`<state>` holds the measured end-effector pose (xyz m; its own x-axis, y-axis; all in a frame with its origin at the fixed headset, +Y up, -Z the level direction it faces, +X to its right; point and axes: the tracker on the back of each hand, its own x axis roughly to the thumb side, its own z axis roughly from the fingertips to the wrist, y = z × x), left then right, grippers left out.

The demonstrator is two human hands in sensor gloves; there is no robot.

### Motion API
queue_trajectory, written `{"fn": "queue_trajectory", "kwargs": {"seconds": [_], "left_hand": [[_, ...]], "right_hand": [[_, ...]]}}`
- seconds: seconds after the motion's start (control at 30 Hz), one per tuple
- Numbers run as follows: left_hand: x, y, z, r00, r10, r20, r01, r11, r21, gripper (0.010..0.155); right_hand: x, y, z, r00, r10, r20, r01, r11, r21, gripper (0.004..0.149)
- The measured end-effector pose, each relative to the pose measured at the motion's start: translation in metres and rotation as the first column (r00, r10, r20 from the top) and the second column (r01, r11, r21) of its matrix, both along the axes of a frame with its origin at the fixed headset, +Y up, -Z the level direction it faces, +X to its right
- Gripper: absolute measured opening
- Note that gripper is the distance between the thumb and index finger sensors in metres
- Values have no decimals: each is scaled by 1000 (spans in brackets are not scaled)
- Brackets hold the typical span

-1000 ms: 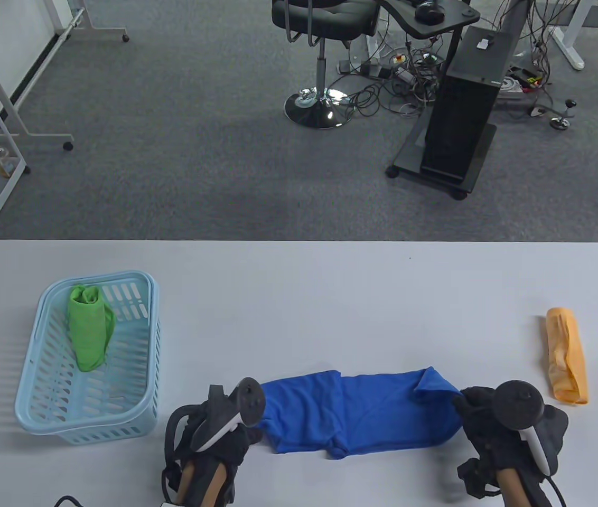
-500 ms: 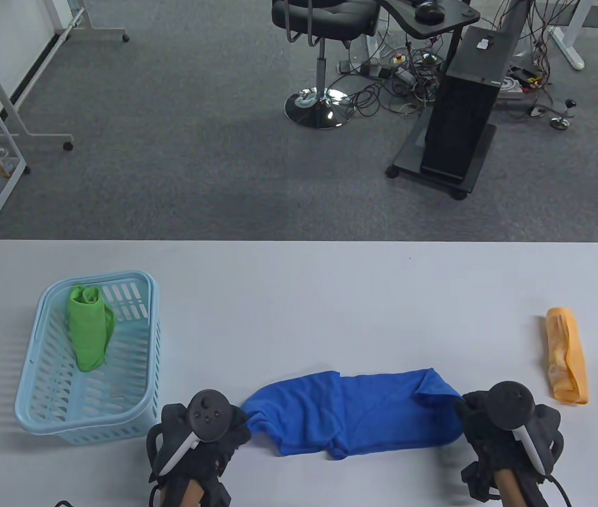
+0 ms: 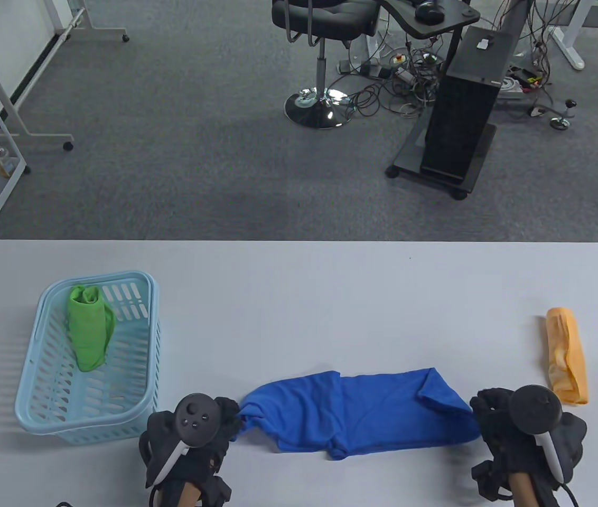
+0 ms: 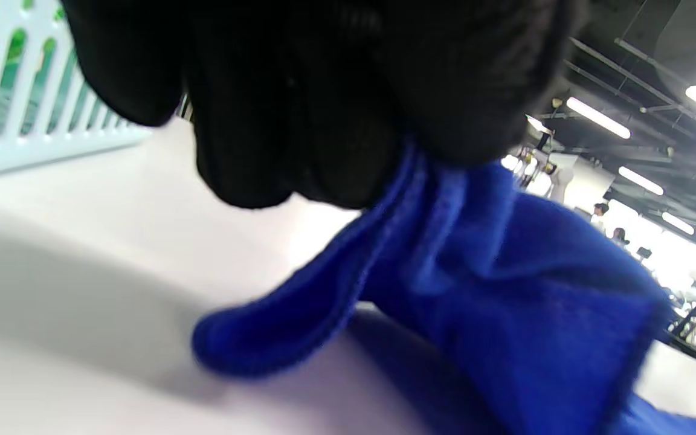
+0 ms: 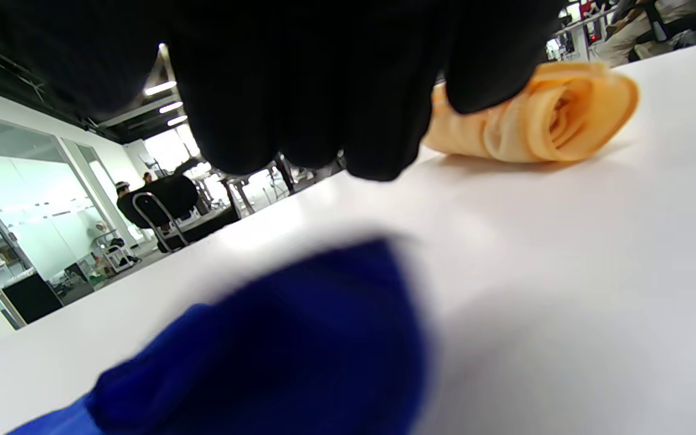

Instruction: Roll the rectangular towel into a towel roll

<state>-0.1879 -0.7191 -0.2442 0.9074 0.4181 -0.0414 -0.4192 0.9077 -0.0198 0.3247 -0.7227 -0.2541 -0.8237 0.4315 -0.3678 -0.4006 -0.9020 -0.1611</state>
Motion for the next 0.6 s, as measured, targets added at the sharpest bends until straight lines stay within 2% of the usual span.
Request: {"fn": "queue_trajectory", "kwargs": {"seconds": [0.17,0.23,0.4,0.43,0.5,0.6], "left_hand": [[2,1,1,1000,21,15,-21,1000,22,44],[4,1,1,1000,9,13,-9,999,39,43],[1,6,3,1000,8,-29,-5,996,85,43],[0,7,4,999,10,-38,-6,995,97,43],[-1,10,6,998,10,-58,-2,990,139,43],[-1,13,7,997,0,-73,12,986,166,43]], "right_hand": [[-6,3,2,1000,20,-21,-19,1000,17,62],[-10,4,2,997,25,-72,-23,999,25,61],[-13,9,3,969,156,-193,-143,987,78,45],[-13,8,2,969,153,-196,-144,988,59,45],[-15,-4,-1,955,175,-238,-196,978,-66,45],[-24,-27,-7,918,230,-324,-311,924,-224,49]]}}
